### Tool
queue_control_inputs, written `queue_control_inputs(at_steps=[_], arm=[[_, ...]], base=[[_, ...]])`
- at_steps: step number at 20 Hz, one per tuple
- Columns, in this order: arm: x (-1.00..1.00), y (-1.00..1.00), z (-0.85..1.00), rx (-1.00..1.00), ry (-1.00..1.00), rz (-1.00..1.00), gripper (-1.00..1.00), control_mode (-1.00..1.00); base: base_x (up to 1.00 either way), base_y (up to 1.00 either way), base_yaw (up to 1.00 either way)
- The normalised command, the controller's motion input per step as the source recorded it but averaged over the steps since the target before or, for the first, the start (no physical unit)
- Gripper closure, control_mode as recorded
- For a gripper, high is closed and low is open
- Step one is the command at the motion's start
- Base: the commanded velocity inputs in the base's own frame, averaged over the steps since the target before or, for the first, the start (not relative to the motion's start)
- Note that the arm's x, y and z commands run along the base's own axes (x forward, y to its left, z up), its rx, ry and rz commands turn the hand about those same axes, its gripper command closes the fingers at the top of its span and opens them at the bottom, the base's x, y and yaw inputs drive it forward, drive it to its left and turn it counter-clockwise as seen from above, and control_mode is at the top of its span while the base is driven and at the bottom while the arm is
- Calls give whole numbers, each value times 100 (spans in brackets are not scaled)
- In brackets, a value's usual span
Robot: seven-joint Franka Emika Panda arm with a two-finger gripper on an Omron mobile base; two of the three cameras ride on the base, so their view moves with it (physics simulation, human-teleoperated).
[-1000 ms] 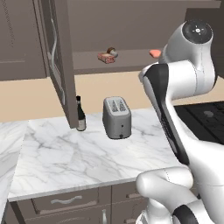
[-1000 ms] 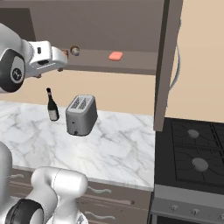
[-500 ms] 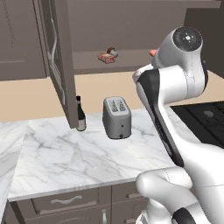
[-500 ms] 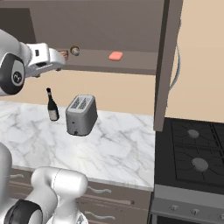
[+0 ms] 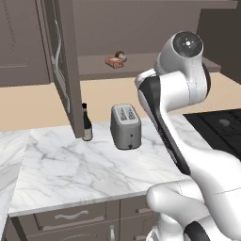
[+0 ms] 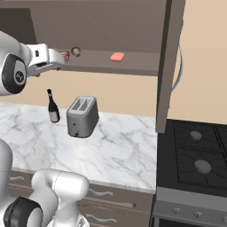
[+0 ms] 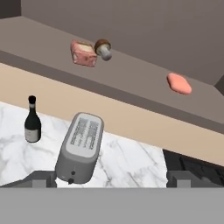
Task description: Pick the bar soap and bar soap from the cabinet and place them on the counter.
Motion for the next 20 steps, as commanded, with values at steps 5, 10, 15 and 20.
queue_control_inputs(at_steps=[5,10,15,20], arm=[[29,11,0,1,2,0,-100,-100],[30,9,2,1,3,0,-100,-100],[30,8,5,1,1,0,-100,-100],[29,12,0,0,0,0,-100,-100]], base=[[0,0,0],[0,0,0],[0,0,0],[0,0,0]])
